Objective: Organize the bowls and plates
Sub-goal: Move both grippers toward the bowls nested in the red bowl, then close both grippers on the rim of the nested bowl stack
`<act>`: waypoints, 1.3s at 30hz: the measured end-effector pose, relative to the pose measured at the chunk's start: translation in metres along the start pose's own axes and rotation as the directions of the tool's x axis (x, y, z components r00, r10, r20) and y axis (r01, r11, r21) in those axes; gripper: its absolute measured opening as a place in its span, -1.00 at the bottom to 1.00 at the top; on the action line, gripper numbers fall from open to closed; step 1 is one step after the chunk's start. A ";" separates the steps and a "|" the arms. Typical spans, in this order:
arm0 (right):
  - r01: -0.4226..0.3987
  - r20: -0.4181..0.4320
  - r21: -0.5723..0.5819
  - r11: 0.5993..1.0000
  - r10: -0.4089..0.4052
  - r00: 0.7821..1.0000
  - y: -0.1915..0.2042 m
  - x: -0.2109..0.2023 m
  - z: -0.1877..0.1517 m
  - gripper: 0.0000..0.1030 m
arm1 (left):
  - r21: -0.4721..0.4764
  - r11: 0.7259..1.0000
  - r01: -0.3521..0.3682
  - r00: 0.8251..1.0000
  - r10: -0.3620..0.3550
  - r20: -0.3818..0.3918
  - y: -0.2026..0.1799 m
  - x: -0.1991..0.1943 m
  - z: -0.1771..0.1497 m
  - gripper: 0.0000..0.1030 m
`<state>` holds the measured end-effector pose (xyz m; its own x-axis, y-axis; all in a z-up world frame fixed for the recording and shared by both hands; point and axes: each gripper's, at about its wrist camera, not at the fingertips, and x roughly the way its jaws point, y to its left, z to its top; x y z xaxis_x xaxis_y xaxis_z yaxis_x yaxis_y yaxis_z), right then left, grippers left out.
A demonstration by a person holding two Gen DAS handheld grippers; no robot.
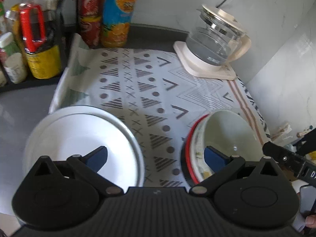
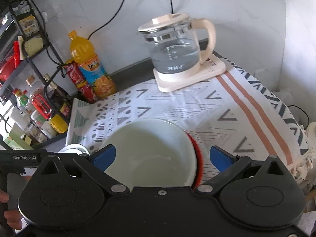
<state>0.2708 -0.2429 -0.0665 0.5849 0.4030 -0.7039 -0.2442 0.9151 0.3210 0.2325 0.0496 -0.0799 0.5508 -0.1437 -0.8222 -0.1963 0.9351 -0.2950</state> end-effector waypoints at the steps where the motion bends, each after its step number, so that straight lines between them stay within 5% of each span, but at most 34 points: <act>1: 0.007 -0.004 0.001 1.000 -0.007 1.000 -0.002 0.001 -0.001 0.99 | 0.011 1.000 0.006 1.000 -0.006 -0.006 -0.004 0.003 0.001 0.99; 13: 0.033 -0.102 0.061 0.998 -0.027 0.994 -0.021 0.016 -0.016 0.87 | 0.071 0.996 0.053 0.998 -0.050 -0.040 -0.038 0.034 -0.003 0.98; 24: 0.076 -0.206 0.101 0.992 -0.054 0.977 -0.021 0.041 -0.033 0.36 | 0.100 0.994 0.051 0.994 -0.041 -0.098 -0.040 0.062 -0.010 0.91; 27: 0.087 -0.238 0.135 0.987 -0.053 0.970 -0.025 0.048 -0.039 0.15 | 0.114 0.992 0.061 0.992 -0.047 -0.118 -0.041 0.069 -0.013 0.80; 32: 0.071 -0.255 0.164 0.984 -0.028 0.967 -0.022 0.056 -0.044 -0.07 | 0.100 0.991 0.086 0.985 -0.070 -0.156 -0.040 0.081 -0.014 0.23; 39: 0.103 -0.256 0.156 0.982 -0.060 0.965 -0.018 0.062 -0.044 -0.15 | 0.101 0.987 0.124 0.977 -0.104 -0.186 -0.043 0.091 -0.018 -0.14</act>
<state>0.2774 -0.2335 -0.1442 0.3809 0.3377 -0.8607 -0.0593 0.9379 0.3417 0.2761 -0.0095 -0.1509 0.4078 -0.2977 -0.8632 -0.0432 0.9380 -0.3439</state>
